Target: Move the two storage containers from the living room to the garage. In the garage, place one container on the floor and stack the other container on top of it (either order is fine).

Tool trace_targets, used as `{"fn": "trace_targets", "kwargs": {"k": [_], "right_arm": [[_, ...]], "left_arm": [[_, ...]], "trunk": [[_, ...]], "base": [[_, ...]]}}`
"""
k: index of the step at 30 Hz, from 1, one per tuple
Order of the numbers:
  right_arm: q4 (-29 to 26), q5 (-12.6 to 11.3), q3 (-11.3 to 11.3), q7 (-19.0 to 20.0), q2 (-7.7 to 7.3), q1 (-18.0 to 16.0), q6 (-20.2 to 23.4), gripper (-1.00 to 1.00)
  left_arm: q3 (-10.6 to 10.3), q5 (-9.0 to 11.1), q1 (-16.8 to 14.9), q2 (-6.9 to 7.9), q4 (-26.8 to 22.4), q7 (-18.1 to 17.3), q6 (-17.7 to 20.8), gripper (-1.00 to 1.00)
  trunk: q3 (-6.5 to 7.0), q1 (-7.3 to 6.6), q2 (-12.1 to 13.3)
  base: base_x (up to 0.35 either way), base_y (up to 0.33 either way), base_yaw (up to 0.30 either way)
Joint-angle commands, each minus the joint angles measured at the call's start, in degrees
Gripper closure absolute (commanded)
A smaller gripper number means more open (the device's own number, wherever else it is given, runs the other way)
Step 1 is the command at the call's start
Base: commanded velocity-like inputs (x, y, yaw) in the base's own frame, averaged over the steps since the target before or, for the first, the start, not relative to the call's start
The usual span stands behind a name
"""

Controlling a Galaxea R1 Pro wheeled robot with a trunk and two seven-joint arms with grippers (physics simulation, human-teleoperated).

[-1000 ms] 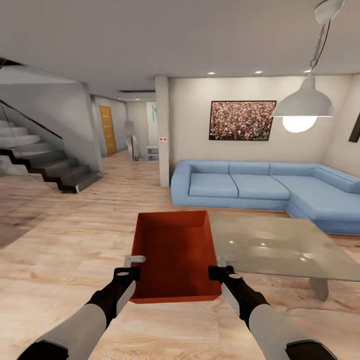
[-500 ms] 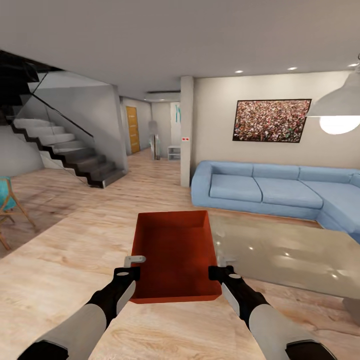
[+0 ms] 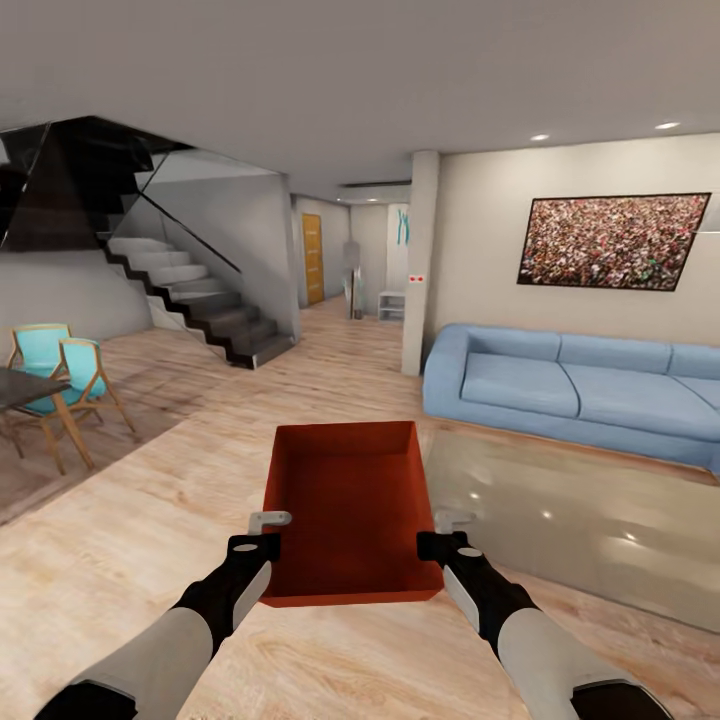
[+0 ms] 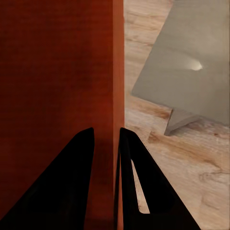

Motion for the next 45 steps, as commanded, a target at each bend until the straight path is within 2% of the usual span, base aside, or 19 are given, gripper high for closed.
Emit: {"fn": "trace_targets", "kwargs": {"k": [1,25,33,45], "right_arm": [[-0.17,0.08,-1.27,-0.35,-0.09,0.00,0.35,1.00],[-0.17,0.08,-1.27,-0.33,-0.09,0.00,0.40,1.00],[-0.17,0.08,-1.27,-0.23,-0.09,0.00,0.48,1.00],[-0.17,0.08,-1.25,-0.25,-0.09,-0.01,0.49,1.00]], "left_arm": [[1.83,-0.78,-0.02,0.51,-0.19,1.54,0.46,1.00],[1.85,-0.77,-0.02,0.51,-0.13,1.60,0.46,1.00],[1.85,-0.77,-0.02,0.51,-0.11,1.52,0.46,1.00],[1.91,-0.77,-0.02,0.51,-0.02,1.51,0.46,1.00]], "trunk": [[-0.02,0.02,-0.05],[-0.02,0.02,-0.05],[-0.02,0.02,-0.05],[-0.02,0.02,-0.05]], "base": [[0.000,0.000,0.300],[0.000,0.000,0.296],[0.039,0.000,0.039],[0.301,0.000,0.000]]}}
